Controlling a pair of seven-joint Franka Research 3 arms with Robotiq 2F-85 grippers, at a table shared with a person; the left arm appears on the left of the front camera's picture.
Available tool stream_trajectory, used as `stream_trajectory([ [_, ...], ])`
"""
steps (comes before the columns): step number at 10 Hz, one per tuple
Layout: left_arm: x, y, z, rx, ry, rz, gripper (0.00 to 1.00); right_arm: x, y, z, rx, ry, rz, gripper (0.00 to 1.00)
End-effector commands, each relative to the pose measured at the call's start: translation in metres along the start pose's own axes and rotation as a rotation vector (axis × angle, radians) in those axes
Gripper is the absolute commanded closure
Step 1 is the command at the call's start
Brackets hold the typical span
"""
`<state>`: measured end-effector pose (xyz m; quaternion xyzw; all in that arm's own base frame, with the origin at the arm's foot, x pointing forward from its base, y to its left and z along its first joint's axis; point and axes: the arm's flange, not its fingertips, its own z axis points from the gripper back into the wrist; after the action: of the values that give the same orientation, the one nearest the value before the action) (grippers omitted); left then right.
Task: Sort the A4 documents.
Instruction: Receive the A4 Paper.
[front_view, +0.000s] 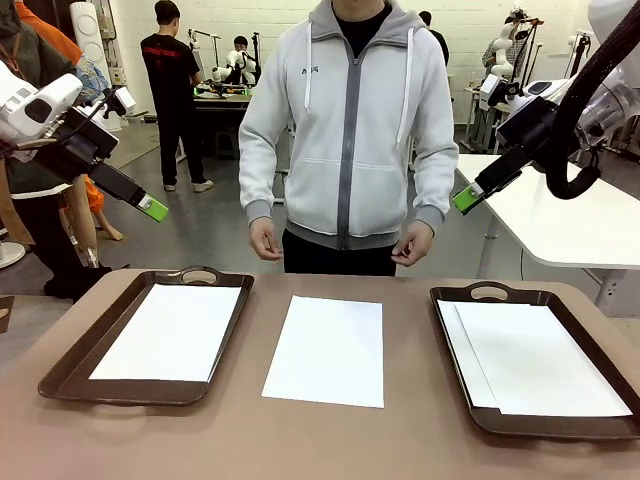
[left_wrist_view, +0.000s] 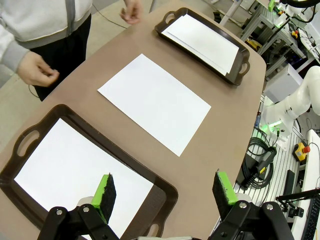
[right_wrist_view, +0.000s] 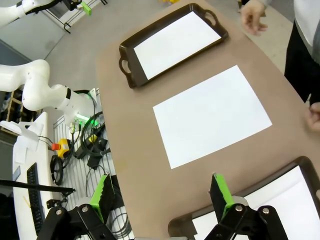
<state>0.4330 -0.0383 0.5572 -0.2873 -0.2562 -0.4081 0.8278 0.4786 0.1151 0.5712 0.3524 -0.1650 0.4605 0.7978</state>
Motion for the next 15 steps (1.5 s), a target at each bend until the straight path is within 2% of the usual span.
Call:
stream_trajectory([
  [1, 0.0011, -0.001, -0.0001, 0.003, 0.0, 0.001, 0.0, 0.0012, -0.0007, -0.0002, -0.007, -0.004, 0.015, 0.0],
  [15, 0.0011, -0.001, -0.0001, 0.003, 0.0, 0.001, 0.0, 0.0012, -0.0007, -0.0002, -0.007, -0.004, 0.015, 0.0],
])
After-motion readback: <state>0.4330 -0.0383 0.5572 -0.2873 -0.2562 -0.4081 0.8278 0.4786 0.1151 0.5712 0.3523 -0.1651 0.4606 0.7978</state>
